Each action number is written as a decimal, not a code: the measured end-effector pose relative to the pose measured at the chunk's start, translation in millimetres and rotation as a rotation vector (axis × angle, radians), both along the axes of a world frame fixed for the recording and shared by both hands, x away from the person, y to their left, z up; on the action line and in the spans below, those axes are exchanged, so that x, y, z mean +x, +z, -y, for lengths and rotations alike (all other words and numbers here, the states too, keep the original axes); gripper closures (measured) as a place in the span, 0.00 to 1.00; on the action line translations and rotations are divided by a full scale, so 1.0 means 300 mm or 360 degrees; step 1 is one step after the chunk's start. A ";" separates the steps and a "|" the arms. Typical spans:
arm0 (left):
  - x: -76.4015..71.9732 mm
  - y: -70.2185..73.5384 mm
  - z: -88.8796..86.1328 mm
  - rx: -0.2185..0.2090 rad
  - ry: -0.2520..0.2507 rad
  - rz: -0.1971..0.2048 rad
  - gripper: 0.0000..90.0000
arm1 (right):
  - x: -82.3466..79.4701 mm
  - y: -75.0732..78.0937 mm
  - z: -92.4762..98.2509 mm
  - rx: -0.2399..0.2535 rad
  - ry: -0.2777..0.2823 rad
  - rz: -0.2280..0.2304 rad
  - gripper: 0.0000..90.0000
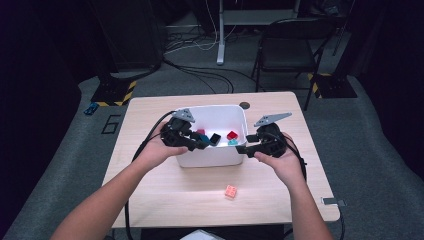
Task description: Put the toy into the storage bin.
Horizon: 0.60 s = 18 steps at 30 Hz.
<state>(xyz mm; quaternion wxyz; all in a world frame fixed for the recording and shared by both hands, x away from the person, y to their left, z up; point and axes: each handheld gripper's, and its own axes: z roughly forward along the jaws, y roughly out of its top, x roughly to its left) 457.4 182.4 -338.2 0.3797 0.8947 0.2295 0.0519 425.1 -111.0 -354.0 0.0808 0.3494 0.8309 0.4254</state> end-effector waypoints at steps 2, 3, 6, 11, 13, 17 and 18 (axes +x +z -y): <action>0.025 -0.007 0.001 0.0006 0.0017 -0.0004 0.65 | 0.000 0.000 -0.001 -0.0001 0.0002 0.0000 0.43; 0.036 -0.010 0.001 0.0009 0.0020 -0.0003 0.65 | 0.000 0.000 -0.001 -0.0001 0.0002 0.0000 0.43; 0.071 -0.023 0.005 0.0010 0.0047 -0.0010 0.65 | 0.001 -0.001 -0.001 -0.0002 0.0001 -0.0001 0.43; 0.125 -0.037 0.018 0.0024 0.0076 -0.0014 0.65 | 0.001 -0.001 -0.001 -0.0001 0.0001 0.0001 0.43; 0.154 -0.043 0.032 0.0037 0.0069 -0.0010 0.65 | 0.001 -0.001 0.000 -0.0001 0.0002 0.0001 0.43; 0.200 -0.060 0.038 0.0011 0.0069 -0.0024 0.65 | 0.001 0.000 0.001 0.0001 0.0001 0.0001 0.43; 0.212 -0.065 0.038 0.0014 0.0071 -0.0027 0.65 | 0.000 0.000 0.001 0.0003 0.0002 0.0000 0.43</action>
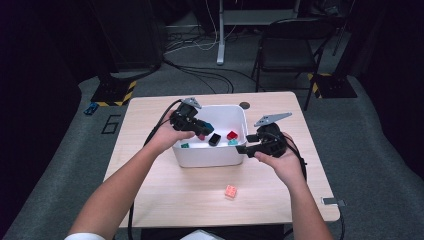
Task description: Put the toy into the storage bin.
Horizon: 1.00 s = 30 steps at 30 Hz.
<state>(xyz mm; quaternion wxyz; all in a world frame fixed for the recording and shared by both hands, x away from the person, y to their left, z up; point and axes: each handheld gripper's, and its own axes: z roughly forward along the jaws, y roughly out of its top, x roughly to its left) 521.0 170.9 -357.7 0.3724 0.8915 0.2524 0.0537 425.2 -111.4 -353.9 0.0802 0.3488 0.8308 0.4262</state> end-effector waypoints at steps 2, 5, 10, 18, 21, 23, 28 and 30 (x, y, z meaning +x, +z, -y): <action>0.024 -0.009 0.002 0.0011 0.0015 -0.0009 0.65 | -0.001 0.002 0.001 0.0004 0.0000 0.0004 0.43; 0.051 -0.017 0.009 -0.0013 0.0049 -0.0023 0.65 | 0.000 0.002 0.003 0.0004 0.0002 0.0011 0.43; 0.077 -0.024 0.035 -0.0004 0.0072 -0.0019 0.65 | -0.001 0.005 0.006 0.0010 0.0003 0.0013 0.43; 0.108 -0.053 0.083 0.0014 0.0057 -0.0011 0.65 | -0.001 0.007 0.006 0.0010 0.0009 0.0016 0.43; 0.114 -0.067 0.097 0.0030 0.0039 -0.0027 0.65 | -0.001 0.007 0.007 0.0011 0.0007 0.0017 0.43; 0.118 -0.075 0.101 0.0047 0.0047 -0.0031 0.65 | 0.000 0.005 0.006 0.0012 0.0002 0.0011 0.43; 0.120 -0.083 0.102 0.0042 0.0074 -0.0042 0.60 | 0.002 0.002 0.003 0.0005 0.0009 0.0011 0.43; 0.118 -0.082 0.099 0.0057 0.0070 -0.0052 0.55 | 0.001 0.002 0.003 0.0005 0.0010 0.0012 0.43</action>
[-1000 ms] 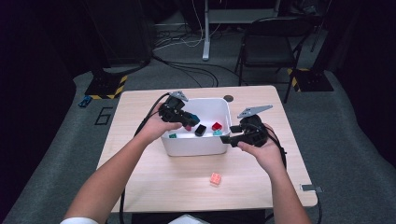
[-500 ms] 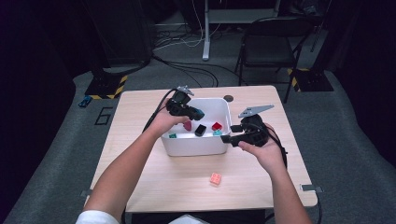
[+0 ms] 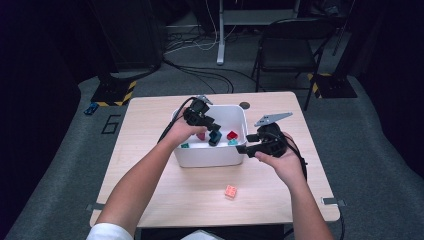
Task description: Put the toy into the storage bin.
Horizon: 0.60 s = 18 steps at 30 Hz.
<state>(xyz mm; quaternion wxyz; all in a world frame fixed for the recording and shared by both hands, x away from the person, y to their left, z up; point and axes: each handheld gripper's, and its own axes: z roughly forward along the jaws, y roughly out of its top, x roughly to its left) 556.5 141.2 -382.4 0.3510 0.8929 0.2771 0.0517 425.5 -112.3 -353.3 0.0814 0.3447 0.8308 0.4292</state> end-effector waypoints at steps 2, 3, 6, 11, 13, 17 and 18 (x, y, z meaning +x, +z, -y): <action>-0.006 0.004 -0.005 -0.0002 0.0003 -0.0001 0.54 | 0.000 0.001 0.001 0.0002 -0.0002 0.0002 0.43; -0.010 0.009 -0.008 -0.0003 0.0009 0.0005 0.54 | 0.000 0.001 0.001 0.0003 -0.0004 0.0002 0.43; -0.025 0.030 -0.031 -0.0006 0.0013 0.0030 0.54 | 0.000 -0.001 0.001 -0.0003 -0.0003 -0.0002 0.43; -0.072 0.079 -0.083 -0.0087 0.0038 0.0056 0.51 | 0.001 -0.005 -0.006 -0.0008 -0.0004 -0.0013 0.42; -0.100 0.097 -0.104 -0.0105 0.0034 0.0068 0.50 | 0.002 -0.008 -0.010 -0.0016 0.0003 -0.0010 0.43; -0.158 0.115 -0.146 -0.0169 0.0027 0.0083 0.50 | 0.000 -0.011 -0.019 -0.0030 0.0001 -0.0018 0.42; -0.175 0.118 -0.157 -0.0155 0.0030 0.0099 0.50 | -0.002 -0.010 -0.023 -0.0034 0.0000 -0.0019 0.42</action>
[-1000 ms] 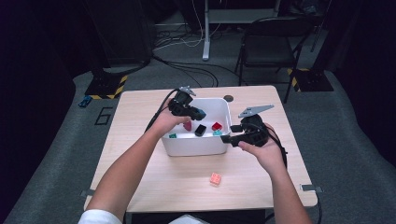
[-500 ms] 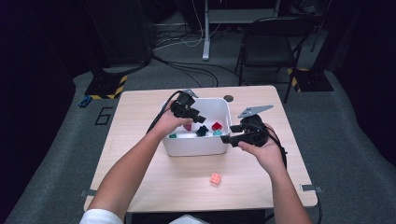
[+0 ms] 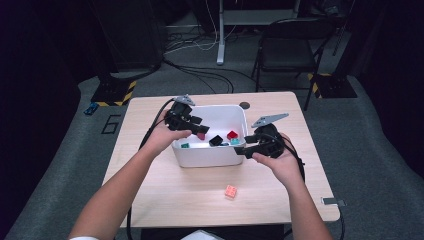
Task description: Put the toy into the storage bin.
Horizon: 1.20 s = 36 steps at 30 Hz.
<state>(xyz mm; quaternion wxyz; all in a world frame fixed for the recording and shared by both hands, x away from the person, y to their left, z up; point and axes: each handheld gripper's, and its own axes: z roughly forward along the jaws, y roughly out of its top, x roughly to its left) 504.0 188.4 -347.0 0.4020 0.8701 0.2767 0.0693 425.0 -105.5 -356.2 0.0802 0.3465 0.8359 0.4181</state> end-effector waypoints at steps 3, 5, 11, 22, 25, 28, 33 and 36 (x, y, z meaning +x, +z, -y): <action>-0.028 0.005 -0.016 0.0038 0.0008 0.0038 0.50 | -0.003 0.003 -0.010 -0.0009 0.0007 0.0005 0.43; -0.060 0.007 -0.035 -0.0001 0.0004 0.0048 0.50 | -0.005 0.008 -0.020 -0.0015 0.0017 0.0008 0.43; -0.134 0.024 -0.089 -0.0065 0.0003 0.0079 0.50 | -0.015 0.004 -0.013 -0.0005 -0.0018 -0.0003 0.43; -0.211 -0.029 -0.136 -0.0035 0.0004 0.0120 0.50 | -0.046 -0.044 0.023 -0.0065 -0.0052 0.0009 0.43; -0.230 -0.042 -0.146 -0.0043 -0.0006 0.0116 0.50 | -0.053 -0.061 0.022 -0.0068 -0.0050 0.0021 0.43; -0.255 -0.054 -0.162 -0.0055 -0.0002 0.0133 0.50 | -0.064 -0.083 0.020 -0.0066 -0.0050 0.0021 0.43; -0.290 -0.084 -0.177 -0.0094 -0.0013 0.0099 0.50 | -0.080 -0.117 0.018 -0.0079 -0.0041 0.0029 0.43; -0.298 -0.101 -0.193 -0.0156 -0.0014 0.0082 0.50 | -0.087 -0.145 0.018 -0.0093 -0.0046 0.0015 0.43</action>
